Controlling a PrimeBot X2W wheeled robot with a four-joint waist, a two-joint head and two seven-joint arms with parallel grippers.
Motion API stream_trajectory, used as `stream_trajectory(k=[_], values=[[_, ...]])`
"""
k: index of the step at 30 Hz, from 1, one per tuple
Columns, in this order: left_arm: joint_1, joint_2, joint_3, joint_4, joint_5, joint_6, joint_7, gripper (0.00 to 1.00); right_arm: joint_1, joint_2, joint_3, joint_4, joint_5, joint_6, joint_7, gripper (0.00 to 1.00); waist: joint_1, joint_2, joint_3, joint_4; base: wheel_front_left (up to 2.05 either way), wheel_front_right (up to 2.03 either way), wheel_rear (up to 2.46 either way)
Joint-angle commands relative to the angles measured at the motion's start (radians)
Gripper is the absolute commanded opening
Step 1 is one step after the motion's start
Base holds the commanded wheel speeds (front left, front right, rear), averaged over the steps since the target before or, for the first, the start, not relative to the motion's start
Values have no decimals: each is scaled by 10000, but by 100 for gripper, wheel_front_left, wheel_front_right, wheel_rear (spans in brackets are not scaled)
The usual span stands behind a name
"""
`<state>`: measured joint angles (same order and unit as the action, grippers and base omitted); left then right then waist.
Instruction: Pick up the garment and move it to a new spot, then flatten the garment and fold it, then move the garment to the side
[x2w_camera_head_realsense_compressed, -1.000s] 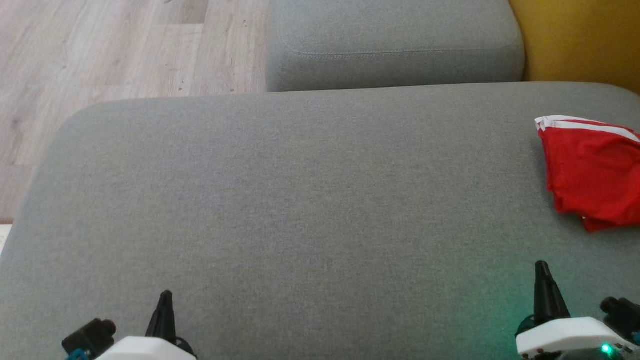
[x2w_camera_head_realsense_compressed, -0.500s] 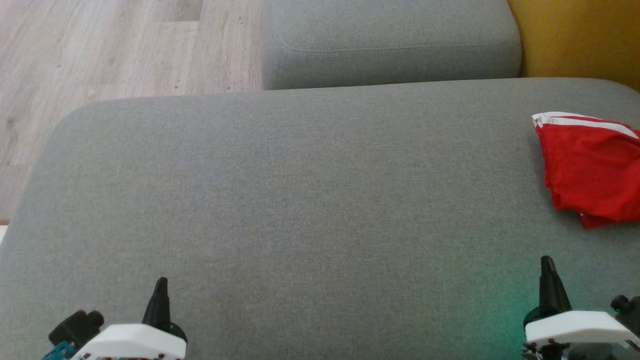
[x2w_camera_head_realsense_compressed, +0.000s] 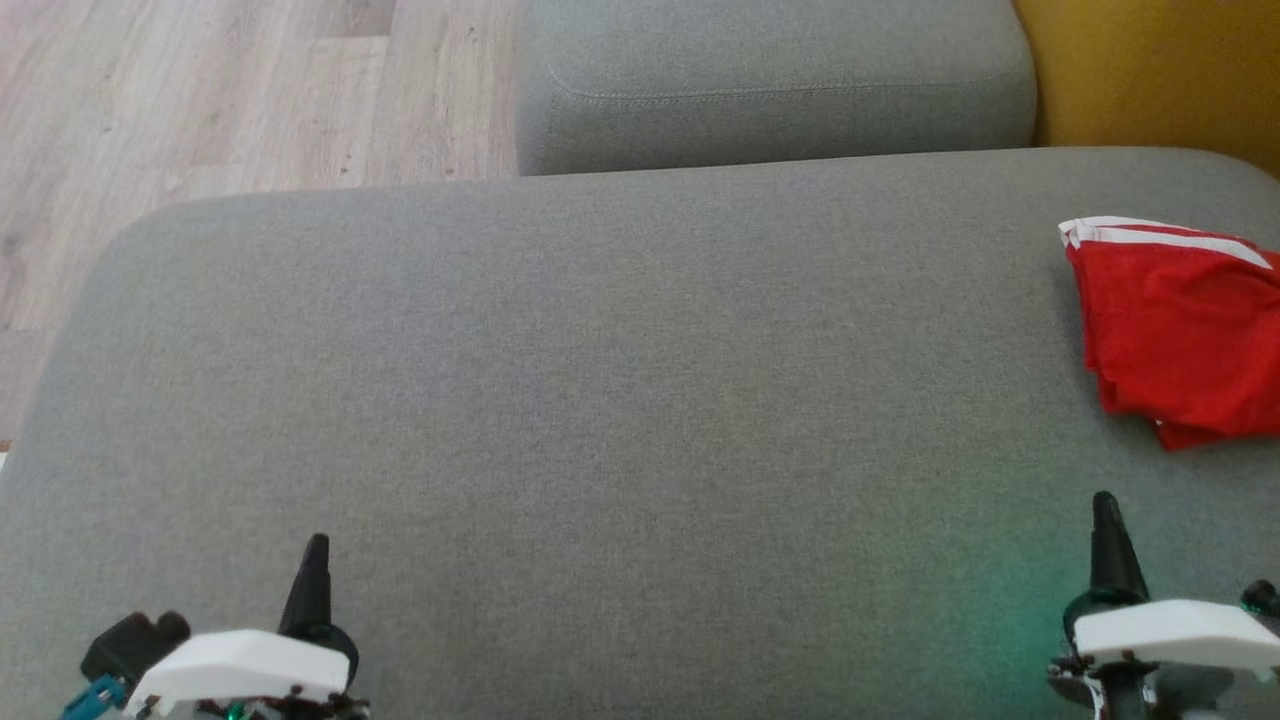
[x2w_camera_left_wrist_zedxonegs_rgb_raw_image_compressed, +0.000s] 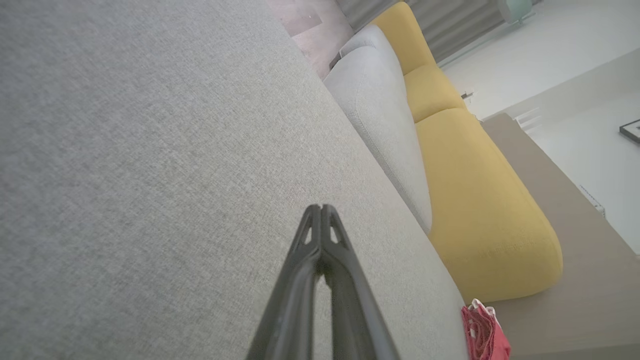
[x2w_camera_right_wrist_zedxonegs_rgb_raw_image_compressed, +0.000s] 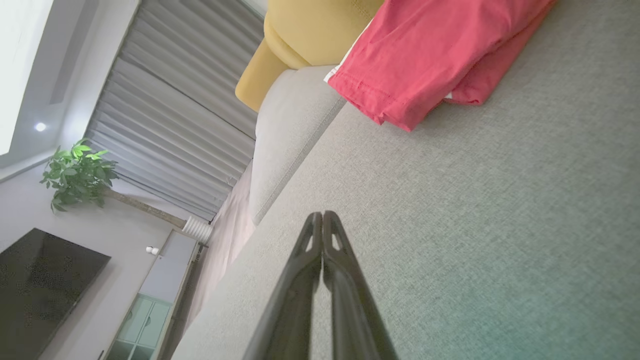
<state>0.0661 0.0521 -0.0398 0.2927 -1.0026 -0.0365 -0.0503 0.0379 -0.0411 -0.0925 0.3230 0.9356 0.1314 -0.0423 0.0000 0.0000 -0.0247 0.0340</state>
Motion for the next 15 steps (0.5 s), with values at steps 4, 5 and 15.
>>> stream_trajectory(k=[4,5,15], values=[[-656,40,418,-346,-608,-135,159,0,-634,-58,63,-416,689,-5,146,0,0,0,22,-27,0,0,0],[-678,40,439,-348,-720,-152,188,0,-651,-58,57,-423,813,-5,175,0,0,0,28,-33,0,0,0],[-898,38,656,-375,-1841,-316,479,0,-819,-65,1,-498,2043,-5,462,0,0,0,80,-97,0,0,0]])
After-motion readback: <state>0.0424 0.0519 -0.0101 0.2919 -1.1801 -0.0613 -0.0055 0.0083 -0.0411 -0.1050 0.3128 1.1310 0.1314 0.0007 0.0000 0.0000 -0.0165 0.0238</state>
